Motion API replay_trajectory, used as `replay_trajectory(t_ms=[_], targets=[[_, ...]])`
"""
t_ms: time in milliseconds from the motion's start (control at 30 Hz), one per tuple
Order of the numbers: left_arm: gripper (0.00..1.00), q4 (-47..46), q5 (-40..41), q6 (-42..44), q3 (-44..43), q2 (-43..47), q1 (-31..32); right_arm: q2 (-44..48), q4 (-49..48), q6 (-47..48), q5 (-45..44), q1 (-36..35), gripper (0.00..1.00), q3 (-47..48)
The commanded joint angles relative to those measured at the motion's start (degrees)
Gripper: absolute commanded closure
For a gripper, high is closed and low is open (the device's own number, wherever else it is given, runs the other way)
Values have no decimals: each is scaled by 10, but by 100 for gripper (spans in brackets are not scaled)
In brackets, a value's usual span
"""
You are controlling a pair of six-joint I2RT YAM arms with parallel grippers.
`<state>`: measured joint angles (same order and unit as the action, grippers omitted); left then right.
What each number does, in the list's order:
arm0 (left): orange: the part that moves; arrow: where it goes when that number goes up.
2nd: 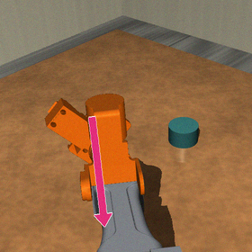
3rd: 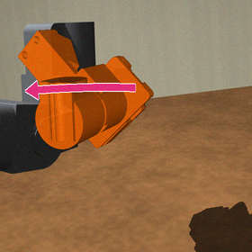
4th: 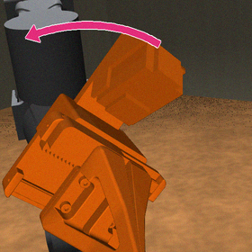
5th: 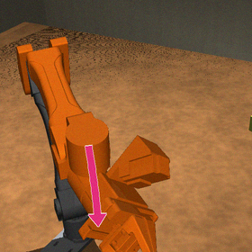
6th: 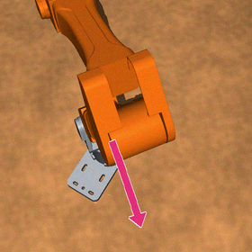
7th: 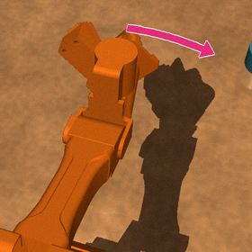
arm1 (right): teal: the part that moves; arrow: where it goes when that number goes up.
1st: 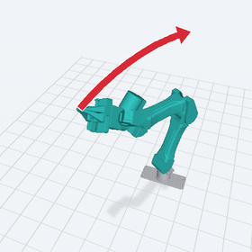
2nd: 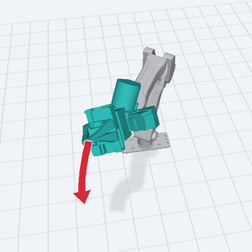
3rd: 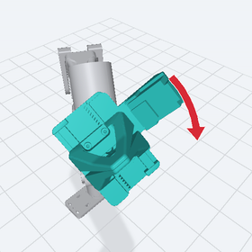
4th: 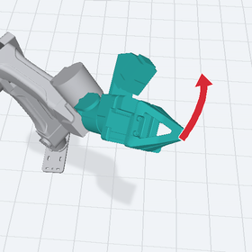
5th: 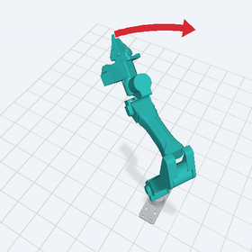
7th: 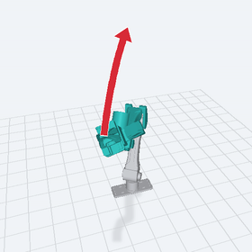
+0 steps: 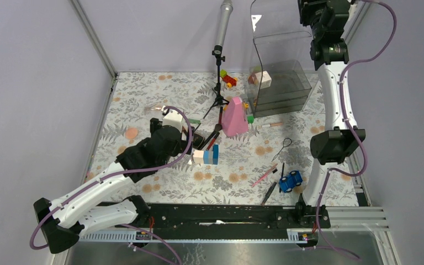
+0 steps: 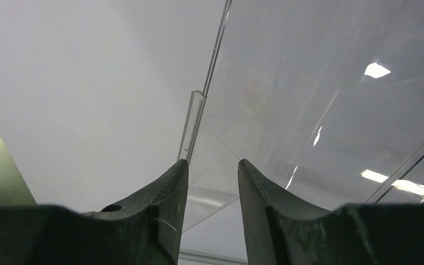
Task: Organize the makeup
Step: Close the storage box at the corner of the board.
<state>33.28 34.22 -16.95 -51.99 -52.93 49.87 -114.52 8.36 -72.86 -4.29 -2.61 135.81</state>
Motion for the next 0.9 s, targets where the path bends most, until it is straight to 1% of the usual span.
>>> replay_trajectory(t_ms=[0,33,167,200,267,467,600,767,867], targets=[[1,-26,-3,2,1,12,-2,55,-10,39,-28,-1,54,-17],[1,-26,-3,2,2,11,-1,55,-10,45,-30,-1,50,-13],[1,-26,-4,2,2,10,-2,28,-8,49,-13,-1,23,39],[1,-26,-4,2,2,10,-2,21,-8,43,-4,-1,18,50],[1,-26,-5,2,2,7,-1,6,-9,23,2,-1,13,62],[1,-26,-8,2,2,5,-2,-48,-9,-24,16,-1,10,91],[1,-27,-8,2,3,5,-2,-92,-7,-46,29,0,5,129],[1,-28,-8,3,3,4,-2,-135,-9,-56,37,-1,1,171],[1,-29,-10,4,3,5,-2,-137,-19,-55,40,-1,1,166]])
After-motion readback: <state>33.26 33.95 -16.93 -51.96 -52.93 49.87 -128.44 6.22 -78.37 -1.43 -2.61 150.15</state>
